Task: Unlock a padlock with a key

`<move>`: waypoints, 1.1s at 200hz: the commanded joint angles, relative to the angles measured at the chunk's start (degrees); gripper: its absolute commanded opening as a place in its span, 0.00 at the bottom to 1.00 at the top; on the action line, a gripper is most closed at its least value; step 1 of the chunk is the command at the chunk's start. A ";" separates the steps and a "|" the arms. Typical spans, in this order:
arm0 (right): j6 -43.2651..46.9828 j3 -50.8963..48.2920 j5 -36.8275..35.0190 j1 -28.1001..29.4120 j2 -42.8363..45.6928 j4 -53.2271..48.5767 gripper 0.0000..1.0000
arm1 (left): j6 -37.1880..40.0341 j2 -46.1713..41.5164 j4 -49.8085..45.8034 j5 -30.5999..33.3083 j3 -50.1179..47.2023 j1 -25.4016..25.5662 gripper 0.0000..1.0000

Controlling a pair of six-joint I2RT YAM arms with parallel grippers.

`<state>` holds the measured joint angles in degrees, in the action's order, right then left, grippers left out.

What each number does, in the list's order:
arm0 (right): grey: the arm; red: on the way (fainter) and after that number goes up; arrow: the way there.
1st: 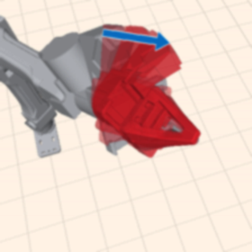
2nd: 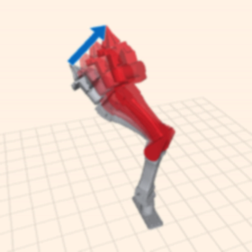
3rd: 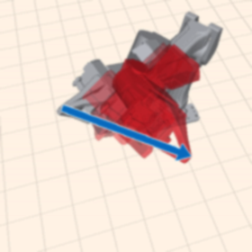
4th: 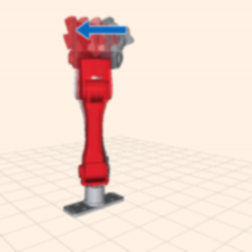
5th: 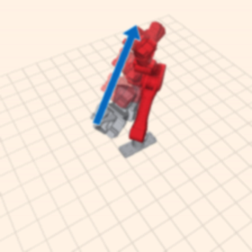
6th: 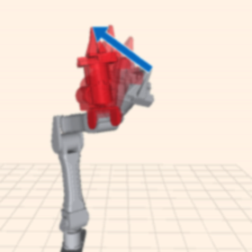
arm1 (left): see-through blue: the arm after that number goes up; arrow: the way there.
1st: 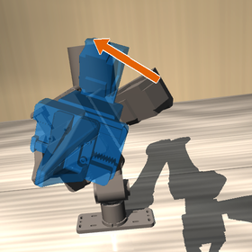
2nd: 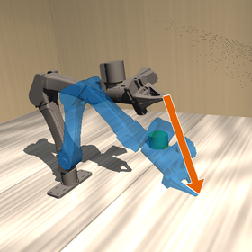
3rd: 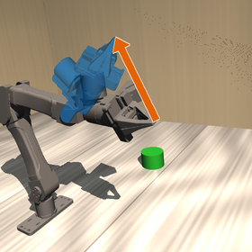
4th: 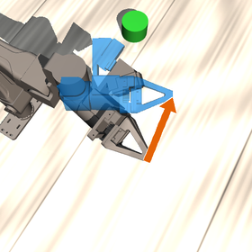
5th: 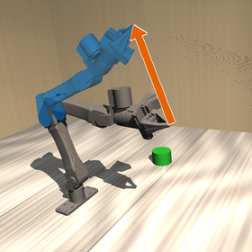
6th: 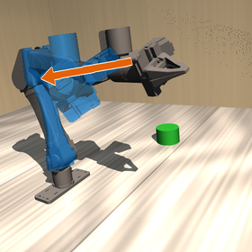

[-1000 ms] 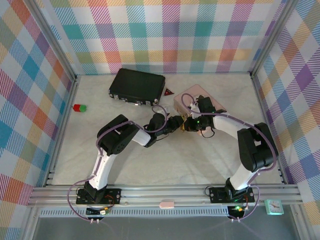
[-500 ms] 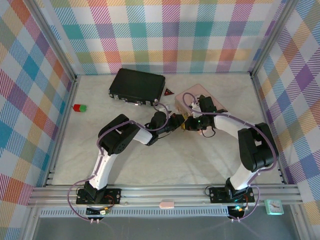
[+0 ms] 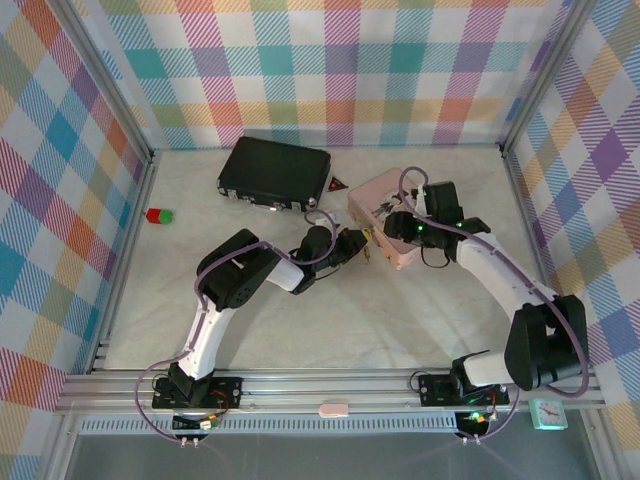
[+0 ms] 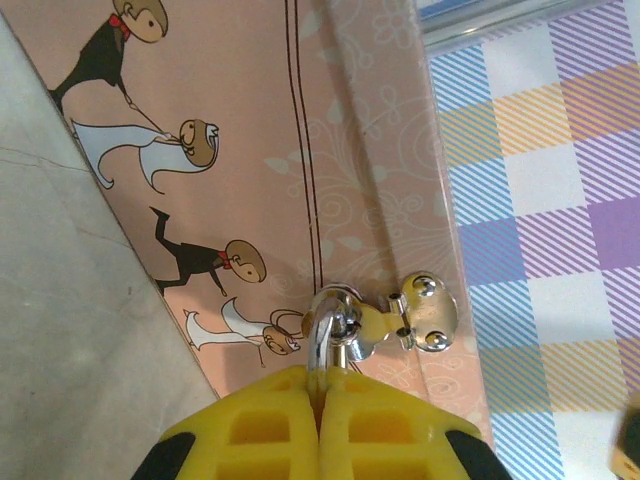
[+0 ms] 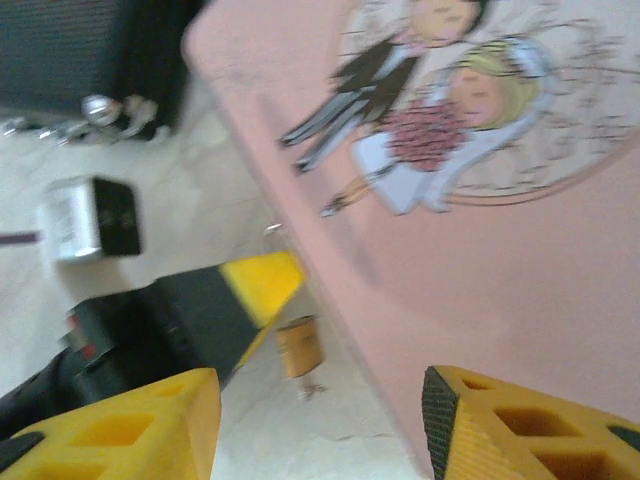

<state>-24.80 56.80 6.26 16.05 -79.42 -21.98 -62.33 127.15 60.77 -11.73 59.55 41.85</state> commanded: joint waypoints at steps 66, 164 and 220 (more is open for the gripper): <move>-9.19 0.67 -11.59 -1.18 -9.44 -0.16 0.55 | -6.66 -0.96 6.89 14.20 -2.47 2.29 0.00; -12.23 -1.42 -10.79 -1.80 -10.58 2.16 0.54 | -10.44 -0.50 15.78 28.04 -4.97 2.50 0.00; -12.47 -1.42 -9.90 -1.77 -10.42 2.72 0.53 | -9.11 0.86 16.31 29.74 -2.99 4.16 0.00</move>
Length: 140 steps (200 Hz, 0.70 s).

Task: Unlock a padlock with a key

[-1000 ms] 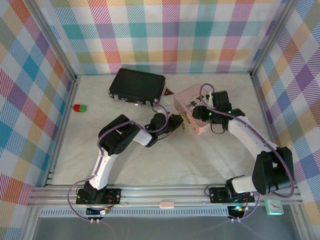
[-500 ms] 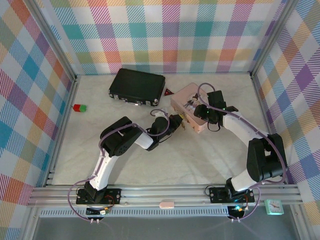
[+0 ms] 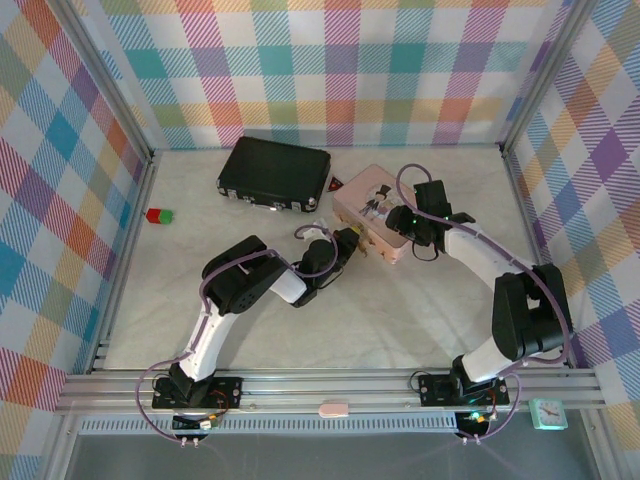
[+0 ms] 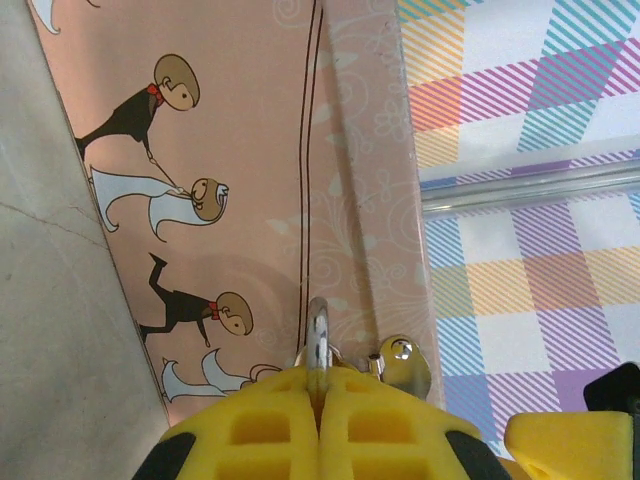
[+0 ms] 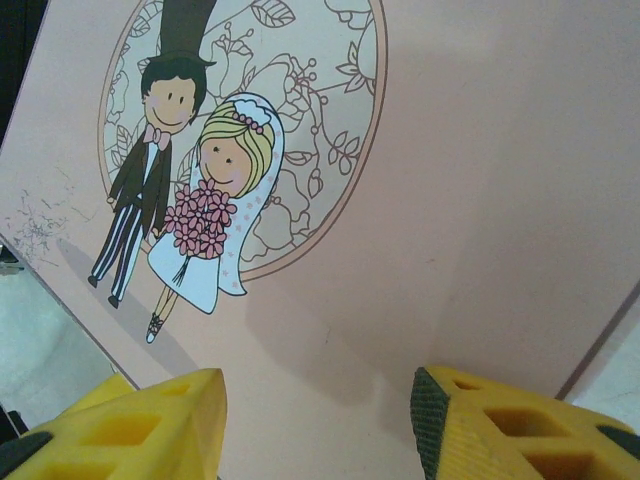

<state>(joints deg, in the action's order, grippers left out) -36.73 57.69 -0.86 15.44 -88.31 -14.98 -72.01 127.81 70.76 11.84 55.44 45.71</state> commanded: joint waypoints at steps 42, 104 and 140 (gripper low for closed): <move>0.10 -1.75 -3.33 -1.13 -2.36 -4.45 0.51 | 0.65 -0.17 6.63 11.87 0.15 0.52 0.00; -1.12 -1.62 -3.59 -1.19 -5.35 -4.52 0.51 | 1.93 0.38 7.38 22.27 2.23 1.13 0.00; -0.72 -0.96 -2.73 -1.16 -4.98 -3.47 0.51 | 3.05 -1.07 7.37 18.71 1.78 1.05 0.00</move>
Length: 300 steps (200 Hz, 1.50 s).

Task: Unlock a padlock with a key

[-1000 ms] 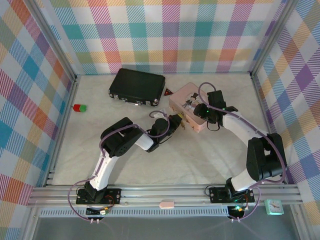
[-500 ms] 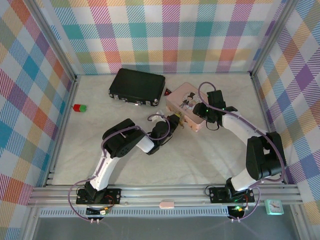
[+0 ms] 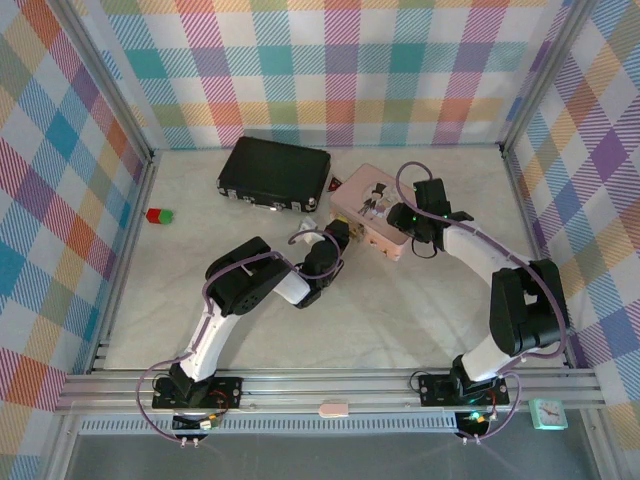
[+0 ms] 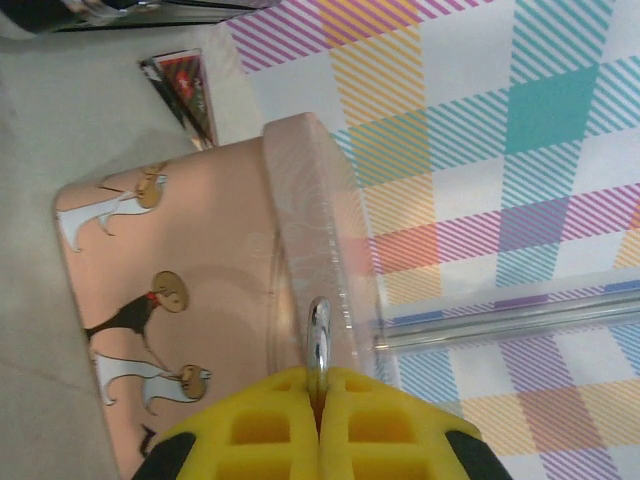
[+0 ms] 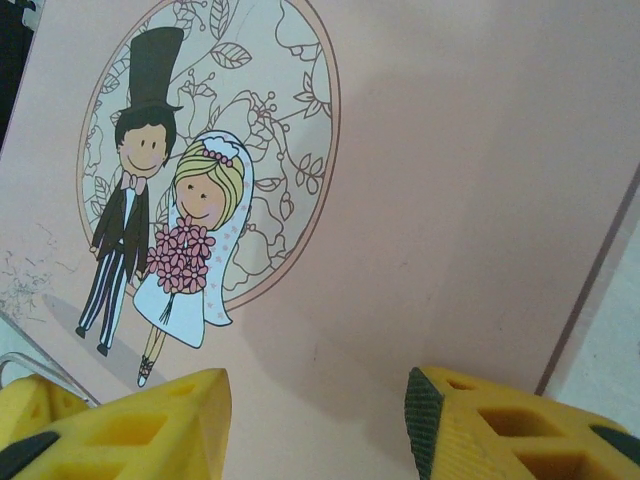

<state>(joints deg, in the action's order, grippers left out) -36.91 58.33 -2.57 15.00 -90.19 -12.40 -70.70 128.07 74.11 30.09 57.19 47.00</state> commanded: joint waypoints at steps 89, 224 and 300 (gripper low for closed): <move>12.93 -1.05 -4.43 -0.77 13.60 -9.26 0.70 | 5.55 -22.70 -14.91 -24.14 -19.82 -6.27 0.00; 17.11 -16.84 -19.91 -2.86 26.16 -3.64 0.85 | 28.13 -22.87 -70.95 -38.69 -2.99 -8.16 0.09; 17.70 -25.21 -22.71 -8.54 29.37 4.16 0.86 | 30.22 -25.31 -78.22 -33.63 -0.49 -8.58 0.57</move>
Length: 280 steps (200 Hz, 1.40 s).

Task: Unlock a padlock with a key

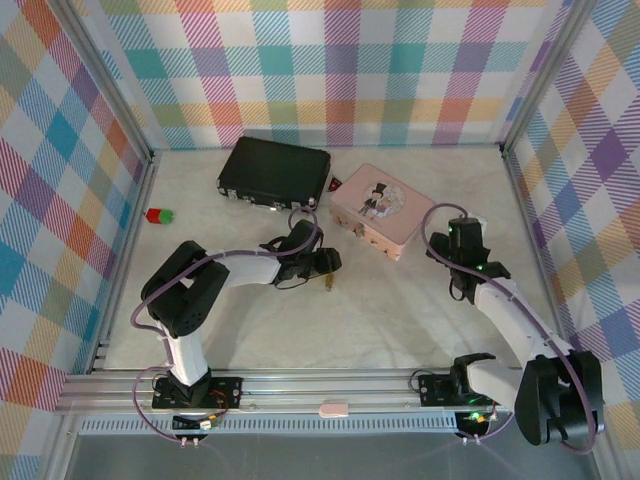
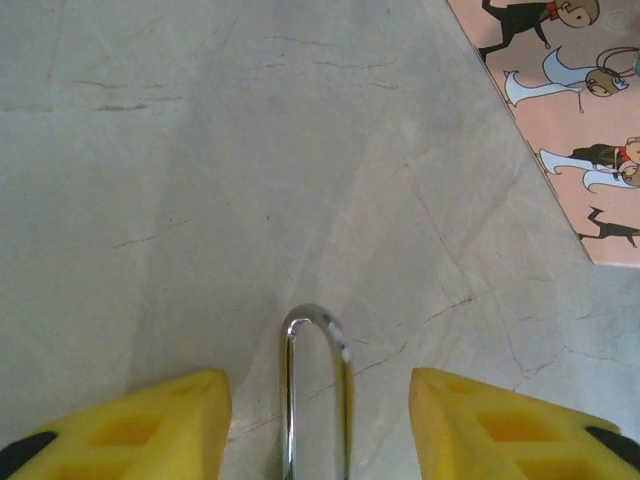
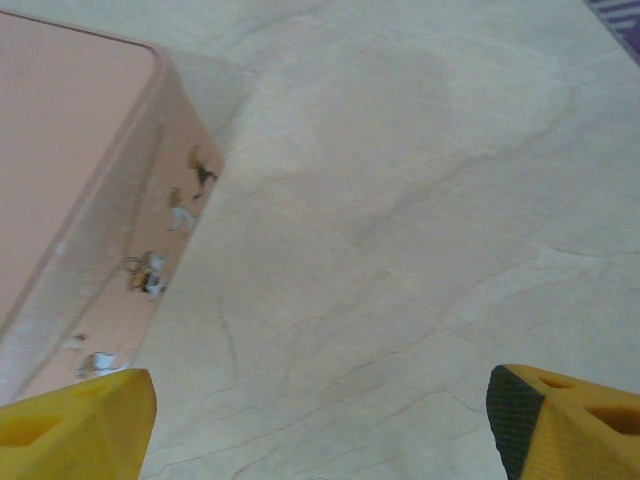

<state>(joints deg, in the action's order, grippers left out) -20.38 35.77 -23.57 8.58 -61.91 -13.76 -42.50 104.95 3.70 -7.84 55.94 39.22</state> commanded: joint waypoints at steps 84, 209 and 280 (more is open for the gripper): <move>7.79 -9.71 -0.79 -5.20 -11.26 32.40 0.87 | 18.64 -21.96 -23.57 24.43 2.00 -6.74 0.83; 18.36 -13.44 14.53 -6.29 -26.56 64.72 0.99 | 39.96 -31.49 17.36 33.52 -28.55 -28.52 0.87; 16.99 -13.66 13.45 -6.82 -25.79 63.71 0.99 | 43.81 -22.59 47.73 22.11 -37.50 -32.47 0.87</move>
<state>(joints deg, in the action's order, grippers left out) -3.77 22.17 -11.22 2.13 -87.99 47.16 -0.86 77.93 35.16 18.74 19.66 8.32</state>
